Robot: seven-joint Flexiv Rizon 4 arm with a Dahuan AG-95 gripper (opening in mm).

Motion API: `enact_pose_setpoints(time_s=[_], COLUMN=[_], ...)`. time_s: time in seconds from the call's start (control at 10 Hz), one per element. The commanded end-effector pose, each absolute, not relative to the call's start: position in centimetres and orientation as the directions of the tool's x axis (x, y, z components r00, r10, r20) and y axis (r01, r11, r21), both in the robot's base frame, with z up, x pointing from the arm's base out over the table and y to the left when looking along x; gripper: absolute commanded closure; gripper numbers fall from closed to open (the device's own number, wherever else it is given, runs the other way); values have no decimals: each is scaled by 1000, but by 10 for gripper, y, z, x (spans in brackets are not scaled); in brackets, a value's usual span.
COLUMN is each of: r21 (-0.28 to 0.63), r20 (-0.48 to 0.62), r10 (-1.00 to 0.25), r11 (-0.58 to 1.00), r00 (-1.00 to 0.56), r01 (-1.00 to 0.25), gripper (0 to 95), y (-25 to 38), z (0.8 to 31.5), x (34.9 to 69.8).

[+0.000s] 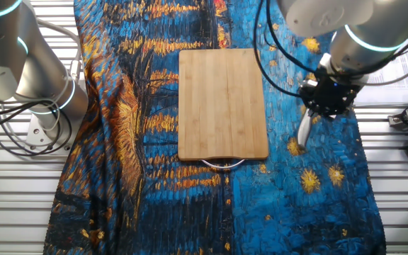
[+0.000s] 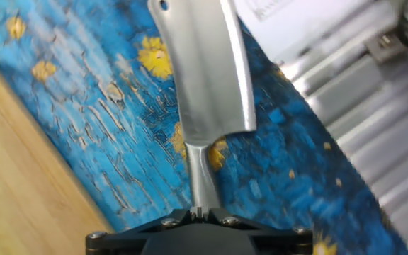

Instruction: Put the knife on the cutting board

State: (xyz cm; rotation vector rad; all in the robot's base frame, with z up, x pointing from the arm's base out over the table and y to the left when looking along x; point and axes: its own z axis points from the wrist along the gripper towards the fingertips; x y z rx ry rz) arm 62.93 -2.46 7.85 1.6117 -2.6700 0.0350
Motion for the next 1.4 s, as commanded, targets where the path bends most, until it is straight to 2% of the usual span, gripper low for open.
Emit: enact_pose_setpoints(time_s=[0.1, 0.2, 0.3, 1.2, 1.3, 1.4], r21=[-4, -4, -3, -8, -8, -8], r20=[27, 26, 20, 27, 24, 23], r10=[-898, -904, -909, -923, -921, -921], r11=[438, 426, 417, 384, 388, 389], r00=[-438, -426, -417, -384, -388, -389], r01=[-899, -905, -909, -923, -921, -921], gripper=[760, 760, 570, 570, 760, 760], y=[-24, -22, -18, -9, -9, -8], z=[70, 68, 65, 43, 40, 39], x=[632, 635, 640, 646, 646, 646])
